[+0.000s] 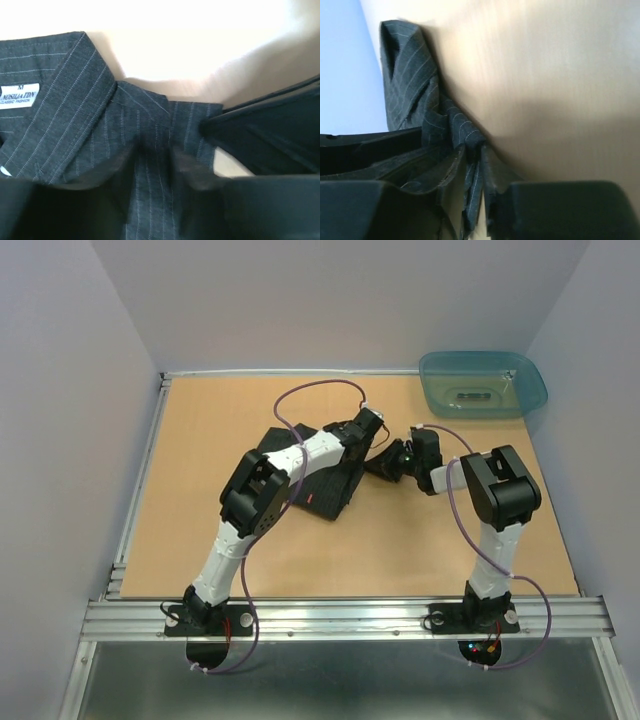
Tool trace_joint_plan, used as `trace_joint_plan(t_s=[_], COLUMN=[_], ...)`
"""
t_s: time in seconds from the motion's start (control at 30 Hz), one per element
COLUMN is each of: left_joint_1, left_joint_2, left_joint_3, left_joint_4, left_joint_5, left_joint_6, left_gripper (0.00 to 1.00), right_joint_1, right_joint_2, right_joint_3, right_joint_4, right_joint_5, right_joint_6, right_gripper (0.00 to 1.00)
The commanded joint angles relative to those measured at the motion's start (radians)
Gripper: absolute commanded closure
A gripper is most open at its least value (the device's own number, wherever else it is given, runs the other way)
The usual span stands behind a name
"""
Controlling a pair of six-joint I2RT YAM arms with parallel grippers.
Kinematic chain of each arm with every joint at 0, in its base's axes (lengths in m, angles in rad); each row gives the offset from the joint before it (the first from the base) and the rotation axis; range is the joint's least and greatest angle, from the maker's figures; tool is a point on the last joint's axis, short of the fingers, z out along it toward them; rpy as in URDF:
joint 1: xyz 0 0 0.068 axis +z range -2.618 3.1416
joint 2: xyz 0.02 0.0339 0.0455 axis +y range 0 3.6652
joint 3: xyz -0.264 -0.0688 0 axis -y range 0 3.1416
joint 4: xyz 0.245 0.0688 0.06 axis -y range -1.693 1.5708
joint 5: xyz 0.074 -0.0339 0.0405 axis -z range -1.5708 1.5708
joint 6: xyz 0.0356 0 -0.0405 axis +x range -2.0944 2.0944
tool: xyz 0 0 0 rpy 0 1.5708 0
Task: Fold and stack the long sleeve shirts
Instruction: Neatly place the folded shirt to the corner
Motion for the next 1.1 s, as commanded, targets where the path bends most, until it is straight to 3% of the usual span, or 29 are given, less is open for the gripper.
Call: trace_joint_plan(t_s=[0.0, 0.13, 0.2, 0.7, 0.83, 0.97, 1.07], left_joint_1=[-0.018, -0.032, -0.042, -0.114, -0.114, -0.105, -0.094], left_joint_2=[-0.017, -0.032, -0.045, -0.043, -0.031, -0.100, -0.169], left_joint_3=[0.047, 0.047, 0.042, 0.030, 0.030, 0.025, 0.007], left_joint_4=[-0.004, -0.004, -0.004, -0.014, -0.046, -0.064, -0.055], left_joint_5=[-0.039, -0.041, -0.047, -0.076, -0.103, -0.107, -0.073], left_joint_6=[0.027, 0.055, 0.070, 0.107, 0.069, 0.014, -0.019], left_gripper=[0.65, 0.90, 0.95, 0.96, 0.75, 0.43, 0.33], right_joint_1=[-0.008, -0.006, -0.008, -0.006, -0.008, -0.008, -0.008], right_joint_2=[0.027, 0.033, 0.036, 0.038, 0.022, -0.048, -0.099], right_joint_3=[0.000, 0.004, 0.006, 0.001, -0.010, -0.025, -0.028], right_joint_4=[0.023, 0.025, 0.025, 0.025, 0.023, 0.006, -0.043], right_joint_5=[0.007, 0.012, 0.013, 0.027, 0.042, 0.067, 0.099], right_joint_6=[-0.014, -0.022, -0.022, -0.033, -0.045, -0.074, -0.109], right_gripper=[0.81, 0.94, 0.99, 0.99, 0.92, 0.68, 0.60])
